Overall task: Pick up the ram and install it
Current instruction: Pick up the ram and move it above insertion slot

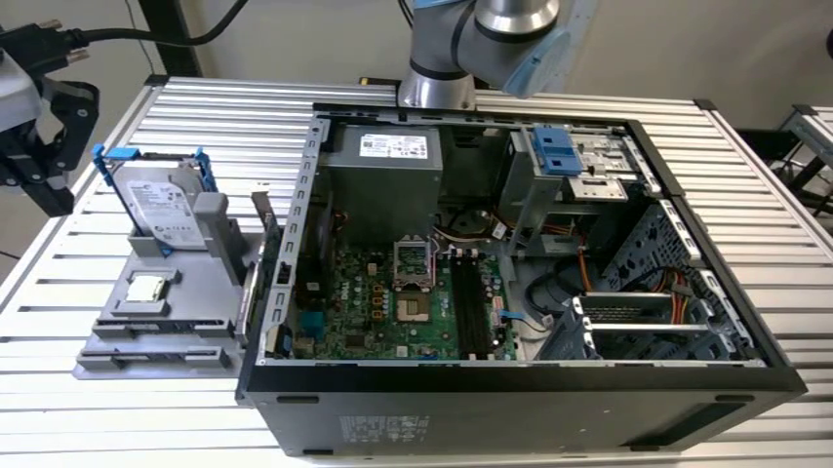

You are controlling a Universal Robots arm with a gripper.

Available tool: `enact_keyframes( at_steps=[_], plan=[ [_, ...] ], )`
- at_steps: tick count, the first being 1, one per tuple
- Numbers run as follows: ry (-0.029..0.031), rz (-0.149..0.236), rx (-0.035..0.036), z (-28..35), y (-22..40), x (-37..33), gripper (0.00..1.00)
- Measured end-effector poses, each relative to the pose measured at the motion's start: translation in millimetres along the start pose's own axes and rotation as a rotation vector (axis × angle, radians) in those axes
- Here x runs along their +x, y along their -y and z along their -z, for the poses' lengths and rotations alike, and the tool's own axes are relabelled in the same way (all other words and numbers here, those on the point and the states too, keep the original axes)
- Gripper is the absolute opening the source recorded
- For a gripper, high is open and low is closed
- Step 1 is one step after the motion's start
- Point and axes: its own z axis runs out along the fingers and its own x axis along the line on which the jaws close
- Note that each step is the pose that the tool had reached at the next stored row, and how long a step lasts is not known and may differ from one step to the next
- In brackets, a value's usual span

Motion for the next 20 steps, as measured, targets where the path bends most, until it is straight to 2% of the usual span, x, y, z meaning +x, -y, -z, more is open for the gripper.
enact_keyframes(
  at_steps=[10, 15, 20],
  plan=[
    [0.0002, 0.012, 0.0, 0.0, -0.1, 0.3, 0.0],
    [-0.0022, 0.087, -0.0013, -0.1, -0.2, 0.4, 0.0],
    [-0.0005, 0.169, -0.0005, 0.1, -0.1, 0.2, 0.0]
  ],
)
